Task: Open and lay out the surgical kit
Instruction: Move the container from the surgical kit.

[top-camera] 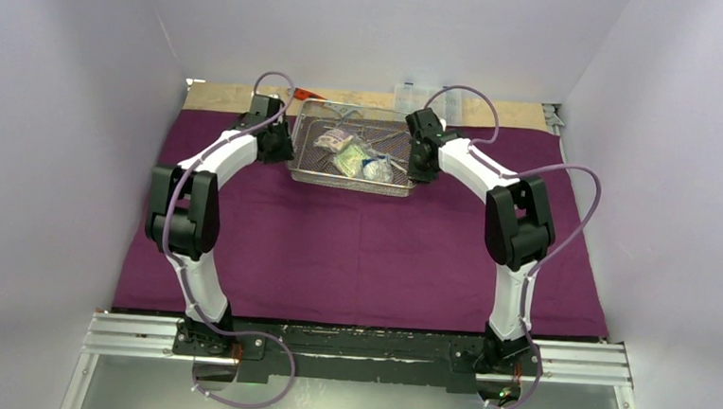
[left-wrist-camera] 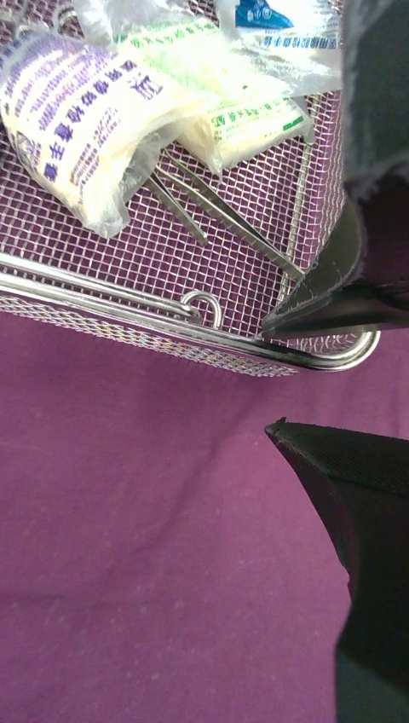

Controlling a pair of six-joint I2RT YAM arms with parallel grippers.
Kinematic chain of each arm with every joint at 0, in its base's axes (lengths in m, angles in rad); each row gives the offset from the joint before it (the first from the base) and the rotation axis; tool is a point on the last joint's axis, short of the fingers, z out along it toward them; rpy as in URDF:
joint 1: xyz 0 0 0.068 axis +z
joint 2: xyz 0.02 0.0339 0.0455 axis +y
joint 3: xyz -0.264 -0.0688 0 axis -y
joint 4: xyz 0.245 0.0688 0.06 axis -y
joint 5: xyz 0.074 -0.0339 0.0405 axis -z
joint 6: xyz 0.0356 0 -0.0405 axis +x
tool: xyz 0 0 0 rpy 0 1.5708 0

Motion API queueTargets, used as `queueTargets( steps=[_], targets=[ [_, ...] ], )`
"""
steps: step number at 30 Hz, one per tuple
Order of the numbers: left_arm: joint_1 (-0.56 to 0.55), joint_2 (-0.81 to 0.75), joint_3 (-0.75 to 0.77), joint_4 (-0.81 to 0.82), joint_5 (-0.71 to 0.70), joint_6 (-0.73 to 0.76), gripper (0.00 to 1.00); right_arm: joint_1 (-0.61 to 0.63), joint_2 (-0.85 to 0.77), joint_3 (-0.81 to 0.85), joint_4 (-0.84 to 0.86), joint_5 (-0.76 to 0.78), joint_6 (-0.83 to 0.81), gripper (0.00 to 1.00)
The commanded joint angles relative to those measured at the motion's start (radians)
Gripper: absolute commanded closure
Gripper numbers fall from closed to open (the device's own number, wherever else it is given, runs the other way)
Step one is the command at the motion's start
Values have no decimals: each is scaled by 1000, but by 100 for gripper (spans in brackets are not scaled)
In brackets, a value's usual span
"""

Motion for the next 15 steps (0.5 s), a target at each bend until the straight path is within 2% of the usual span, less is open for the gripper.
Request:
queueTargets(
  steps=[1, 2, 3, 6, 15],
  targets=[
    [-11, 42, 20, 7, 16, 19, 63, 19, -10, 47, 28, 43, 0, 95],
    [-11, 50, 21, 5, 17, 21, 67, 22, -14, 46, 34, 43, -4, 100],
    [-11, 56, 25, 1, 16, 20, 72, 24, -19, 42, 46, 37, -12, 100],
    [-11, 64, 43, -10, 1, 26, 100, 36, -39, 26, 98, 8, -42, 100],
    [-9, -63, 29, -7, -260, -1, 100, 117, -9, 106, 183, 5, -129, 100]
  ],
)
